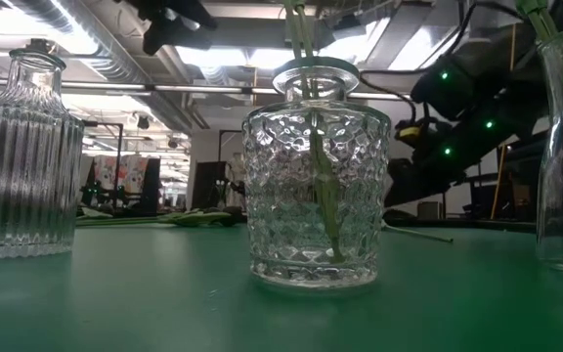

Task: Sort flowers into vase by color
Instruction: Put the white tulip into the middle transparent vase

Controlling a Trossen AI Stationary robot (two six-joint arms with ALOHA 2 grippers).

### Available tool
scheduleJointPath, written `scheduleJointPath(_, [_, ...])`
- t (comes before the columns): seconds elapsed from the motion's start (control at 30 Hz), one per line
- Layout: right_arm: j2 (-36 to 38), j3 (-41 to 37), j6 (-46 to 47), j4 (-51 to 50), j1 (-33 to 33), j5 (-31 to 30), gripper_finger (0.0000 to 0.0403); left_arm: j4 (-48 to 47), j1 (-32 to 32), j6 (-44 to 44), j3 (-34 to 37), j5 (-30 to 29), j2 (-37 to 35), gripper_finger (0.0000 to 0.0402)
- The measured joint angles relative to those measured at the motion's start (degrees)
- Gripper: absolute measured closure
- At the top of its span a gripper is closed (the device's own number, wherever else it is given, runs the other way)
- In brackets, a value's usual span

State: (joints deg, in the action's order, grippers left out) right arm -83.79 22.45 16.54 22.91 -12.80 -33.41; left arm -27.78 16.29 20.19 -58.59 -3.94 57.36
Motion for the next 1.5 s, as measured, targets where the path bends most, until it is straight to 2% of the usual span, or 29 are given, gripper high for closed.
scheduleJointPath(0.33, [-9.8, 5.6, -0.2, -0.5, -0.6, -0.5, 0.0198, -2.0, 0.0, -1.2, 0.0, -0.2, 0.0, 0.0202])
scheduleJointPath(0.47, [-12.6, 6.5, 3.2, -0.9, -1.2, -0.4, 0.0206, -2.0, 0.0, -2.2, 0.0, -0.3, 0.0, 0.0202])
scheduleJointPath(0.63, [-13.1, 6.8, 9.8, -5.7, -1.2, 0.8, 0.0265, -3.4, 0.0, -2.3, 0.0, -0.3, 0.0, 0.0202])
scheduleJointPath(0.8, [-13.1, 6.8, 7.0, -5.4, -1.2, 4.1, 0.0376, -3.8, 0.0, -2.8, 0.0, -0.3, 0.0, 0.0202])
scheduleJointPath(0.87, [-13.0, 6.7, 6.2, -4.8, -1.2, 4.7, 0.0390, -3.7, 0.0, -2.8, 0.0, -0.4, 0.0, 0.0202])
scheduleJointPath(0.93, [-12.6, 6.6, 6.1, -4.3, -1.3, 5.3, 0.0382, -3.7, 0.0, -2.8, 0.0, -0.4, 0.0, 0.0202])
scheduleJointPath(1.1, [-8.3, 6.3, 4.3, -4.4, -1.2, 6.8, 0.0397, -3.7, 0.0, -2.3, 0.0, -0.4, 0.0, 0.0202])
scheduleJointPath(1.27, [0.4, 6.4, 2.4, -3.2, -1.2, 2.9, 0.0397, -3.6, 0.0, -2.1, 0.0, -0.4, 0.0, 0.0202])
scheduleJointPath(1.5, [17.0, 6.4, -7.6, 5.6, -1.1, -3.2, 0.0400, -3.0, 0.0, -2.1, 0.0, -0.4, 0.0, 0.0202])
